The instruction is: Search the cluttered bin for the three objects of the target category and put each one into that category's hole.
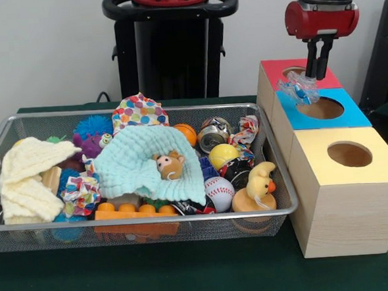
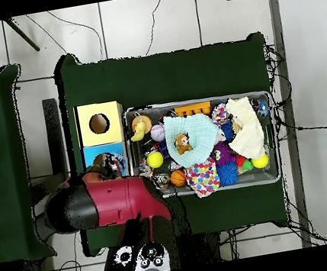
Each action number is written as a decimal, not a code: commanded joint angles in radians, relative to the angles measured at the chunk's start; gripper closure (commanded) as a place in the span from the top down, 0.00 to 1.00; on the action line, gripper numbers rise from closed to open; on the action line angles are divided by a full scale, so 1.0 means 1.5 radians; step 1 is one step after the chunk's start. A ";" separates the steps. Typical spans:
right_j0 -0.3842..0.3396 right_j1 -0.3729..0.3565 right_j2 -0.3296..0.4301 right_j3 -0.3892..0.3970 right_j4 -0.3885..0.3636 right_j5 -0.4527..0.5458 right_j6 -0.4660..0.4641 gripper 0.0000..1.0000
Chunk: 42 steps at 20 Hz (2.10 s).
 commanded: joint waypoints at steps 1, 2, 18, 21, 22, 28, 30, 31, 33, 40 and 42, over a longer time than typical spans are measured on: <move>0.002 0.027 0.009 0.031 0.033 -0.024 0.182 0.00; 0.003 0.027 0.007 0.030 0.034 -0.025 0.181 0.00; 0.016 0.034 -0.001 0.025 0.047 -0.025 0.179 0.00; 0.017 0.035 -0.002 0.024 0.049 -0.025 0.179 0.00; 0.017 0.035 -0.002 0.022 0.049 -0.024 0.179 0.00; 0.018 0.037 -0.002 0.020 0.052 -0.024 0.177 0.00; 0.019 0.037 -0.002 0.020 0.054 -0.026 0.179 0.00; 0.020 0.038 -0.002 0.021 0.055 -0.028 0.180 0.00; 0.021 0.039 -0.002 0.023 0.058 -0.032 0.181 0.00; 0.018 0.042 0.002 0.023 0.063 -0.038 0.174 0.00; 0.016 0.042 0.003 0.023 0.064 -0.040 0.172 0.00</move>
